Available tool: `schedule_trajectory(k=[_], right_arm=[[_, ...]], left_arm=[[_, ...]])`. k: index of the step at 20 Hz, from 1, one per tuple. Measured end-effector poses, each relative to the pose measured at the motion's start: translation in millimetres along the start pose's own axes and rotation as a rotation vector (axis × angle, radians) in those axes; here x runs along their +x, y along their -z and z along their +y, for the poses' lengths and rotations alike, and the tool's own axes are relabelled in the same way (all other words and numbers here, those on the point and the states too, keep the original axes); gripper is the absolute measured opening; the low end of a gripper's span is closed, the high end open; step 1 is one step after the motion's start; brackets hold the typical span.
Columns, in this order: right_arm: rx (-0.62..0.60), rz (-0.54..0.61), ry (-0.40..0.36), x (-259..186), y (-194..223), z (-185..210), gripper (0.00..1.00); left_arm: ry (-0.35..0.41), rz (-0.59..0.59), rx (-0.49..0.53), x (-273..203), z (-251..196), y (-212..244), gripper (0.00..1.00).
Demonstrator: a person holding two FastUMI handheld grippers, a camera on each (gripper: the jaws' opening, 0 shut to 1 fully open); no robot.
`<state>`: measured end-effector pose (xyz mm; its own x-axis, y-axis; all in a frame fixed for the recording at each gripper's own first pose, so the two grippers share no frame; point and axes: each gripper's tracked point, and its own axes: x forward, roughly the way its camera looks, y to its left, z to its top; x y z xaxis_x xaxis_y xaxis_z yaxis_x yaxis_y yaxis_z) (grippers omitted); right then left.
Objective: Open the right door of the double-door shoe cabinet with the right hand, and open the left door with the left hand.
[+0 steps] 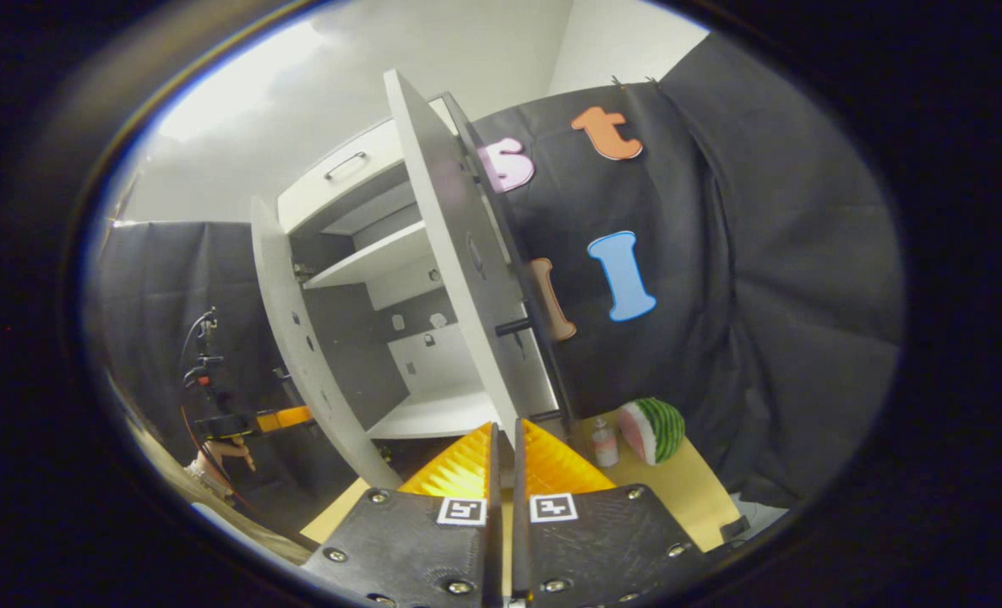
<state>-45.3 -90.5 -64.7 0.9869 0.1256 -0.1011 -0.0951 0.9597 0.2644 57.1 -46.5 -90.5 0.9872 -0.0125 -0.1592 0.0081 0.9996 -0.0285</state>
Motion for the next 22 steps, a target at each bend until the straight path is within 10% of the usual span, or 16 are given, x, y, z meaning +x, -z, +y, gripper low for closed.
schedule_trajectory(k=[12,22], right_arm=[[-0.009,0.022,-0.093,19.9,8.2,29.6,0.04],[-0.03,0.068,-0.173,39.5,23.1,59.1,0.05]], left_arm=[[-0.208,0.005,-0.001,-13.6,48.7,-0.9,0.01],[-0.227,-0.03,-0.029,-17.0,70.4,-5.8,0.0]])
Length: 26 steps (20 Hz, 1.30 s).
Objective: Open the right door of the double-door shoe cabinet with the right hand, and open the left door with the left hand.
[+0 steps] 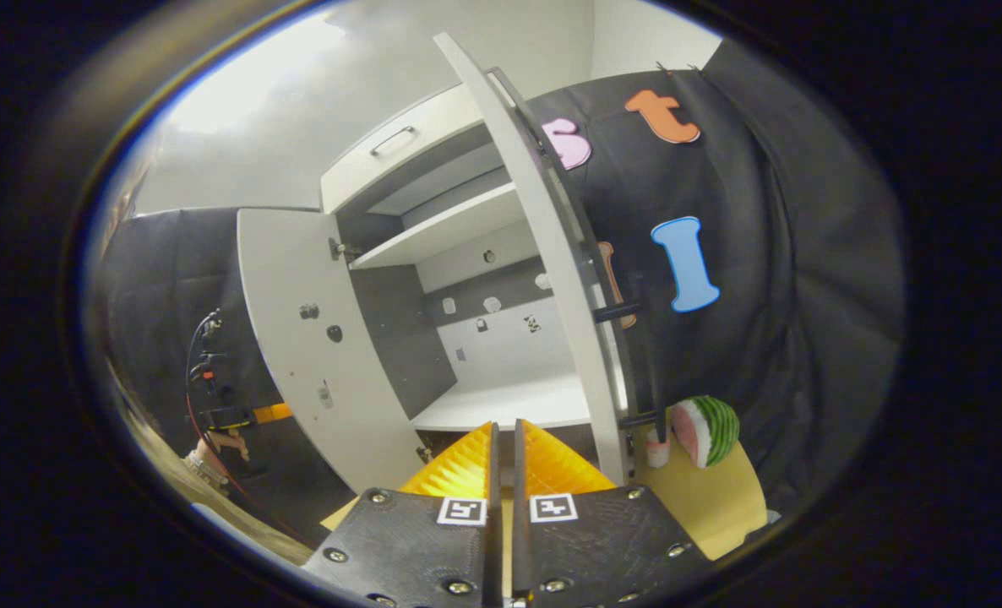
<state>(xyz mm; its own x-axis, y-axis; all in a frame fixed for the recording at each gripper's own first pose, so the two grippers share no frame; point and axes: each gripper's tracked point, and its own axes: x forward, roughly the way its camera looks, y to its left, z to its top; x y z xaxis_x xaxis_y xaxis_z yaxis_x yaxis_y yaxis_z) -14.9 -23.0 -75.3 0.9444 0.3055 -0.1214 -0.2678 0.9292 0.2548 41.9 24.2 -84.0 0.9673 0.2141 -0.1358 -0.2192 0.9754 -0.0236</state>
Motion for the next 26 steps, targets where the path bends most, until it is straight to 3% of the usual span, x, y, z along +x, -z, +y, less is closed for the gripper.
schedule_trajectory(k=[7,11,14,19,20,21,22,26], right_arm=[[-0.023,0.023,-0.02,11.4,6.0,13.2,0.05],[-0.029,0.016,-0.019,16.3,6.2,16.8,0.05],[-0.07,0.008,0.015,21.8,4.2,16.9,0.04],[-0.185,0.01,0.072,34.2,-0.7,26.3,0.04],[-0.214,0.013,0.097,36.9,-3.8,25.9,0.04],[-0.243,0.017,0.119,41.1,-5.7,25.4,0.04],[-0.273,0.014,0.139,42.3,-7.1,26.5,0.04],[-0.324,0.012,0.187,65.5,-20.9,47.4,0.05]], left_arm=[[0.063,0.001,0.003,2.0,-0.4,-1.6,0.0],[0.087,-0.024,0.058,4.2,1.3,-1.8,0.0],[0.06,-0.018,0.086,-1.8,8.9,-1.5,0.07],[0.057,-0.051,0.001,-16.3,-3.6,-18.8,0.02],[0.061,-0.063,-0.001,-18.7,-4.9,-22.9,0.06],[0.068,-0.082,0.001,-20.0,-7.6,-28.1,0.07],[0.081,-0.105,0.006,-19.7,-12.4,-34.3,0.0],[0.177,-0.165,0.031,-18.4,-41.2,-50.6,0.0]])
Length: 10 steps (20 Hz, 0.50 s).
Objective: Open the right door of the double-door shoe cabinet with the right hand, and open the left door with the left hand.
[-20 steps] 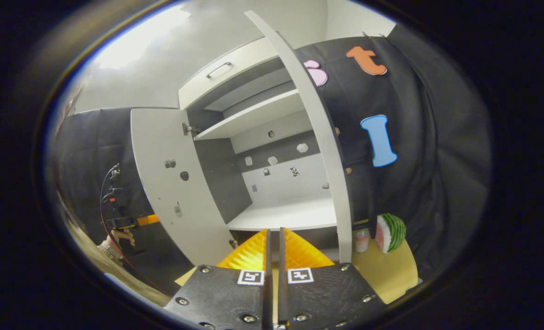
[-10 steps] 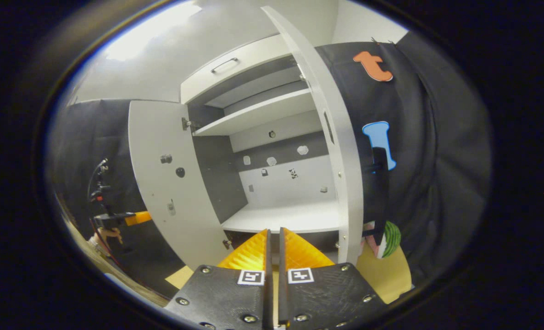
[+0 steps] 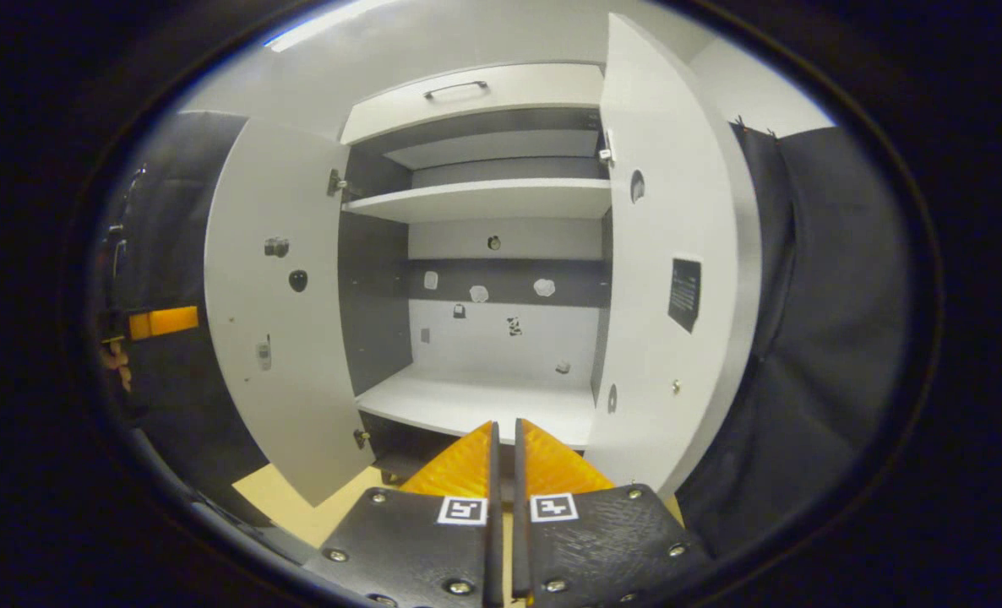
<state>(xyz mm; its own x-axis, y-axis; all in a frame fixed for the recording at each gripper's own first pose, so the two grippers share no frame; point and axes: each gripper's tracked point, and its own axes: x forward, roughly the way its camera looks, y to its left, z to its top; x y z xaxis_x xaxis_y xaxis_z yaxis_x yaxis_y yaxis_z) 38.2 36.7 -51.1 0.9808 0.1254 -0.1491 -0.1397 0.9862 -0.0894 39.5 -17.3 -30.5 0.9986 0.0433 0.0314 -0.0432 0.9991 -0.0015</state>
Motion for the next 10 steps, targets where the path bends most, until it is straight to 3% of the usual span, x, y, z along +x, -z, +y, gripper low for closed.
schedule_trajectory(k=[6,10], right_arm=[[0.058,-0.085,0.082,12.5,-63.2,9.0,0.05],[0.068,-0.17,0.152,5.5,-105.4,-1.5,0.05]], left_arm=[[0.135,-0.066,-0.027,18.0,-47.5,-20.0,0.0],[0.205,-0.086,0.009,31.1,-72.3,-29.9,0.08]])
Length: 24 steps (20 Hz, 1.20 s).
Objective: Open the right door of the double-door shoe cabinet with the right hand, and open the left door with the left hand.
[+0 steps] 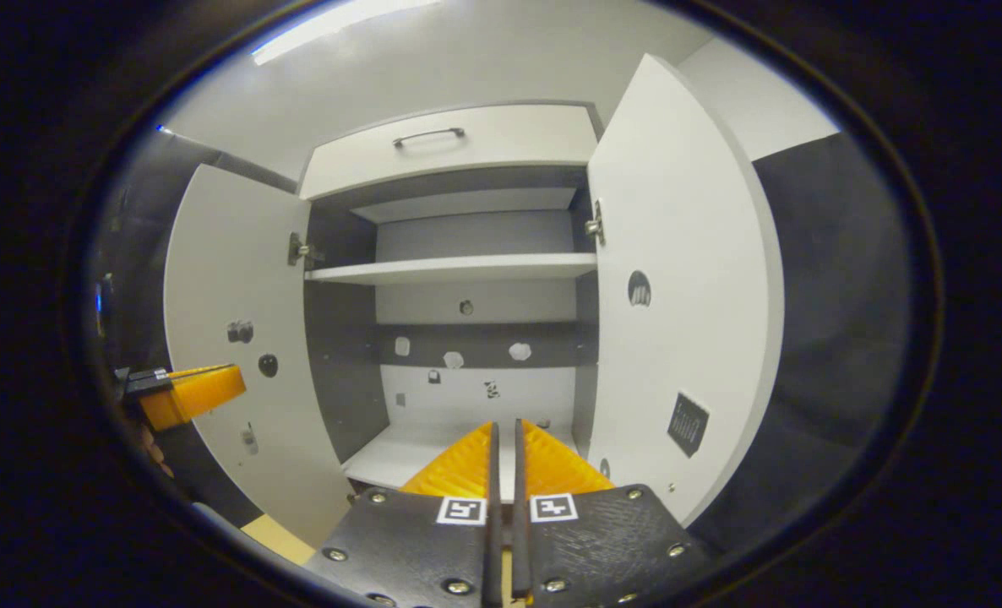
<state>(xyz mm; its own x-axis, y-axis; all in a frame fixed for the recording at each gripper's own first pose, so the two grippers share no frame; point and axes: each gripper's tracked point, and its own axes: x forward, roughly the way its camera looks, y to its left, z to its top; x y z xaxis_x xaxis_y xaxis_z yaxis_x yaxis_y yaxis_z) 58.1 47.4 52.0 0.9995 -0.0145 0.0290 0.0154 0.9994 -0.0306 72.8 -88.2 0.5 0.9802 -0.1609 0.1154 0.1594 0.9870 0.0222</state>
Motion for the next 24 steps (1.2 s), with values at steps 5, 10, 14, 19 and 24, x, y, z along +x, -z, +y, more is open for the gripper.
schedule_trajectory(k=[5,10,14,19,24], right_arm=[[0.04,-0.058,0.029,-0.3,-31.0,-8.0,0.23],[0.068,-0.065,0.005,1.2,-37.7,-4.5,0.77],[0.068,-0.063,-0.003,2.2,-36.3,-1.8,0.94],[0.07,-0.049,-0.005,7.4,-31.5,2.7,0.94],[0.067,-0.033,-0.014,12.7,-26.6,9.2,0.94]], left_arm=[[0.08,-0.028,-0.006,9.3,-28.3,-10.9,0.27],[0.089,-0.041,-0.016,16.3,-37.8,-13.5,0.89],[0.093,-0.028,-0.054,16.8,-41.5,-11.4,0.98],[0.088,-0.019,-0.052,17.6,-37.2,-9.4,0.94],[0.083,-0.01,-0.067,18.6,-33.8,-6.3,0.93]])
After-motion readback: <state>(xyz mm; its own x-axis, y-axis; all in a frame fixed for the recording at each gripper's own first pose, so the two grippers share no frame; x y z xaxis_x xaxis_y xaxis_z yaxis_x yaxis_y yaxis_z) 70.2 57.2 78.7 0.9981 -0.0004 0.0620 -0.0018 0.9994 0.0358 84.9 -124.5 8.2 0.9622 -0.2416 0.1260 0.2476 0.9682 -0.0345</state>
